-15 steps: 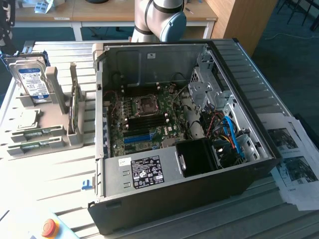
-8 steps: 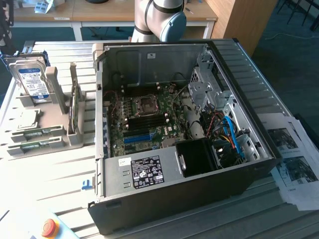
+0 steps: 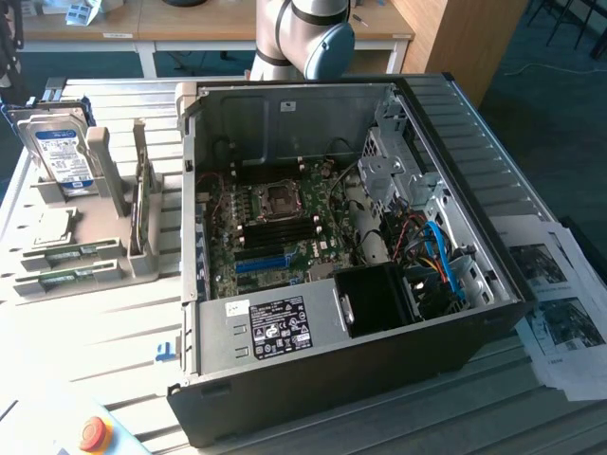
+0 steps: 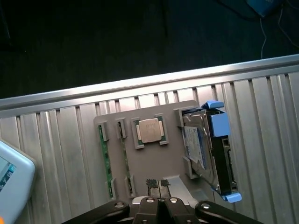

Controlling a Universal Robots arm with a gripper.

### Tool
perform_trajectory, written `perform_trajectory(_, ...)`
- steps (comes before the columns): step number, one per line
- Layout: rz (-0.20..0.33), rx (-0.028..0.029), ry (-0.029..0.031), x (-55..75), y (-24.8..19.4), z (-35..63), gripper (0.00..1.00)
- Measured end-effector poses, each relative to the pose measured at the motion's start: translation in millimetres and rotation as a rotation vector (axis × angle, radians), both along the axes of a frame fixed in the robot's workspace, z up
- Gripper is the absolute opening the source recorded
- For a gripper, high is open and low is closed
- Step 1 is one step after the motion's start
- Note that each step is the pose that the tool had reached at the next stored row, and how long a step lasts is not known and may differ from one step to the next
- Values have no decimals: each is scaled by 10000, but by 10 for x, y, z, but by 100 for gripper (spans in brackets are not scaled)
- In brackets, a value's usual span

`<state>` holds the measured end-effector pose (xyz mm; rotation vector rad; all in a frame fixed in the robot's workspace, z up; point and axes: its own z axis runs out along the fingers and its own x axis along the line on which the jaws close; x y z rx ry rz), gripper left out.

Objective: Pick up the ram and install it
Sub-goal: 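Pick up the ram and move it above insertion slot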

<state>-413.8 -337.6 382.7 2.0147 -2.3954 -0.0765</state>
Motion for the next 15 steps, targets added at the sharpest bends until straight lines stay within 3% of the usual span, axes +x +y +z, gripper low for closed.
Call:
perform_trajectory(7,777,-1,-1,0,0,0,10)
perform_trajectory(15,859,-18,-1,0,0,0,10)
